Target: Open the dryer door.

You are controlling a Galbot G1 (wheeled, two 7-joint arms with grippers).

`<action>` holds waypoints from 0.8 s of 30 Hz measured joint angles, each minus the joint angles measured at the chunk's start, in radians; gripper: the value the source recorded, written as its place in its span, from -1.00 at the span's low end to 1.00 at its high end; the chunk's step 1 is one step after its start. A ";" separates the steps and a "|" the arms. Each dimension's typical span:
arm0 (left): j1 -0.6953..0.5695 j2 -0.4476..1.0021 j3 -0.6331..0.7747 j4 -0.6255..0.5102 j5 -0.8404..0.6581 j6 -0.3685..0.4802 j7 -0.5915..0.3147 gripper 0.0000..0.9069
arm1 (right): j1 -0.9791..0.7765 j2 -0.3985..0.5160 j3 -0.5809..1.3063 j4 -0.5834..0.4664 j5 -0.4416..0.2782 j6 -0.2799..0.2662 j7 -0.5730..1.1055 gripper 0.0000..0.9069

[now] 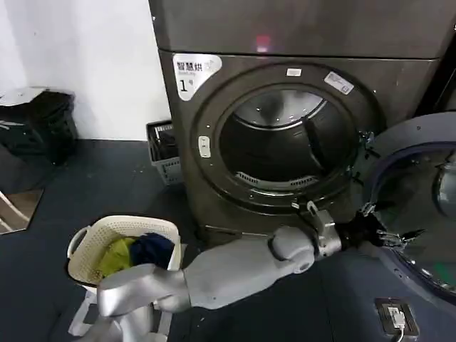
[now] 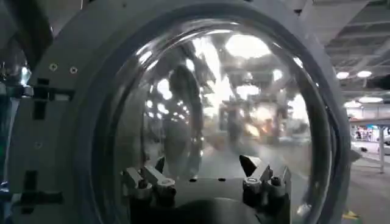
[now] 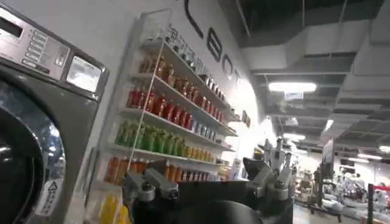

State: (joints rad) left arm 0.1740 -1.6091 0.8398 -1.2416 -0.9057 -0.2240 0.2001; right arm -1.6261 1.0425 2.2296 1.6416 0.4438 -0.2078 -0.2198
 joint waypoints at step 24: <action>0.115 0.670 -0.171 -0.573 0.041 -0.111 -0.064 1.00 | 0.040 -0.012 0.005 0.005 -0.096 0.040 -0.006 1.00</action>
State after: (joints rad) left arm 0.2892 -0.9390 0.6693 -1.8149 -0.8651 -0.3354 0.1361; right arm -1.5863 1.0308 2.2350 1.6465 0.3475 -0.1682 -0.2256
